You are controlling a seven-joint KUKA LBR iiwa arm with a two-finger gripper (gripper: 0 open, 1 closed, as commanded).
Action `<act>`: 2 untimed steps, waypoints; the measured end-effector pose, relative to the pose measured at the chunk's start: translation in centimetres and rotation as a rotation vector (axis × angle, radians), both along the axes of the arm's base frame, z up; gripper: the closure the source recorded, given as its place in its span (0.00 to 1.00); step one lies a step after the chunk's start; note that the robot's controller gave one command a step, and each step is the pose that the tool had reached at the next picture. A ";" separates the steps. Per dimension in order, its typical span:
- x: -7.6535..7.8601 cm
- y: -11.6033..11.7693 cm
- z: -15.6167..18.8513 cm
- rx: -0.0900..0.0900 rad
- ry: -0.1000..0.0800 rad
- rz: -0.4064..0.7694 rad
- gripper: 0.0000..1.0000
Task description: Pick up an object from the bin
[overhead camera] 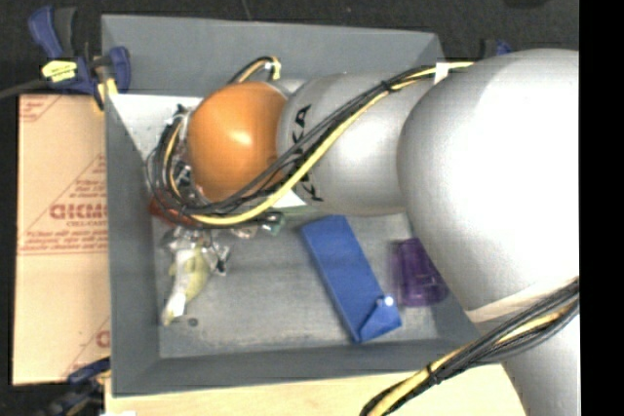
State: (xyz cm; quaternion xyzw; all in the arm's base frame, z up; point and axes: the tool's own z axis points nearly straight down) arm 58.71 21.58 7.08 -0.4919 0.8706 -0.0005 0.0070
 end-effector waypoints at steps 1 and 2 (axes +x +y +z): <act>-0.6 -0.9 6.0 -0.002 0.004 0.015 1.00; -0.2 0.5 14.4 0.000 0.002 0.034 1.00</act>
Offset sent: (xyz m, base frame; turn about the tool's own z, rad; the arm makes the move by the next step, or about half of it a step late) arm -0.0021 0.0083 0.1456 -0.0399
